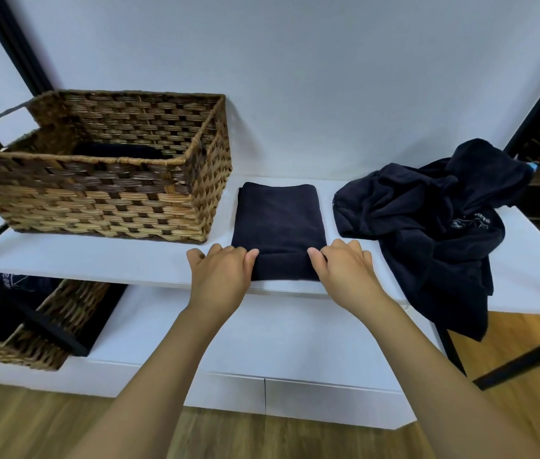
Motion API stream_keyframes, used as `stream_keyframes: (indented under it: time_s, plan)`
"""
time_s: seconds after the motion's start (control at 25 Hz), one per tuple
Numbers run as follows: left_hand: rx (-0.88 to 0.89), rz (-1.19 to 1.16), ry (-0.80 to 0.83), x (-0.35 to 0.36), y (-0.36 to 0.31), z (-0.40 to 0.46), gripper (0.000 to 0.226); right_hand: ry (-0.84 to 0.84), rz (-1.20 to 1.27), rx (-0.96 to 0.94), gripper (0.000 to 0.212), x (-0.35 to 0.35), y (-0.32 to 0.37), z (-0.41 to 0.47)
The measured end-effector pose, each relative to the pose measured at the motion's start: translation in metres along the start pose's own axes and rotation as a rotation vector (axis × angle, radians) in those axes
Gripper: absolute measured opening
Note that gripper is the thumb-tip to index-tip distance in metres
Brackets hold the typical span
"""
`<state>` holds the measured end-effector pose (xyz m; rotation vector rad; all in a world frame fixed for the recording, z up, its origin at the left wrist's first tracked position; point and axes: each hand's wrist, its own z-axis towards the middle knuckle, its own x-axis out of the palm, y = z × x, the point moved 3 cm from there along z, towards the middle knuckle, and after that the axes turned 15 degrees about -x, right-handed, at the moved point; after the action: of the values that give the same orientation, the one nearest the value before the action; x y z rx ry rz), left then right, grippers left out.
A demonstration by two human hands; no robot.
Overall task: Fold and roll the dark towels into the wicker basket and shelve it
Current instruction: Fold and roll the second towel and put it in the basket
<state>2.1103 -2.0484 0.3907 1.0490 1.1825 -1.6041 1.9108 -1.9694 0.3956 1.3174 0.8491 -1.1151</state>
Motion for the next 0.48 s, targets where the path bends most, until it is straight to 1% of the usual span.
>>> stream_keyframes:
  time_s: [0.08, 0.12, 0.16, 0.2, 0.24, 0.32, 0.36, 0.4, 0.48]
  plan:
    - [-0.086, 0.012, 0.087, -0.003, -0.003, 0.008, 0.041, 0.037, -0.003, 0.057, 0.048, -0.001, 0.001, 0.008]
    - [-0.120, -0.003, 0.102, -0.005, -0.006, 0.012, 0.033, 0.019, 0.012, 0.073, 0.041, 0.001, 0.000, 0.010]
    - [-0.120, -0.024, 0.072, -0.008, -0.009, 0.014, 0.023, -0.028, 0.037, 0.073, 0.033, 0.001, 0.001, 0.011]
    - [-0.070, -0.039, 0.008, -0.010, -0.013, 0.013, 0.014, -0.090, 0.057, 0.051, 0.026, 0.002, 0.001, 0.010]
    - [0.037, -0.059, -0.084, -0.012, -0.017, 0.009, 0.014, -0.144, 0.062, 0.013, 0.022, 0.002, 0.003, 0.009]
    - [0.321, -0.103, -0.229, -0.005, -0.018, -0.004, 0.033, -0.212, 0.049, -0.049, 0.021, 0.004, 0.003, 0.008]
    - [0.421, -0.142, -0.251, 0.001, -0.014, -0.012, 0.032, -0.235, 0.040, -0.068, 0.023, 0.004, 0.001, 0.007]
    - [0.456, -0.182, -0.236, 0.005, -0.009, -0.019, 0.028, -0.263, 0.024, -0.085, 0.025, 0.005, -0.001, 0.007]
    - [0.407, -0.213, -0.175, 0.012, 0.003, -0.023, 0.032, -0.340, -0.062, -0.146, 0.033, 0.007, -0.004, 0.004]
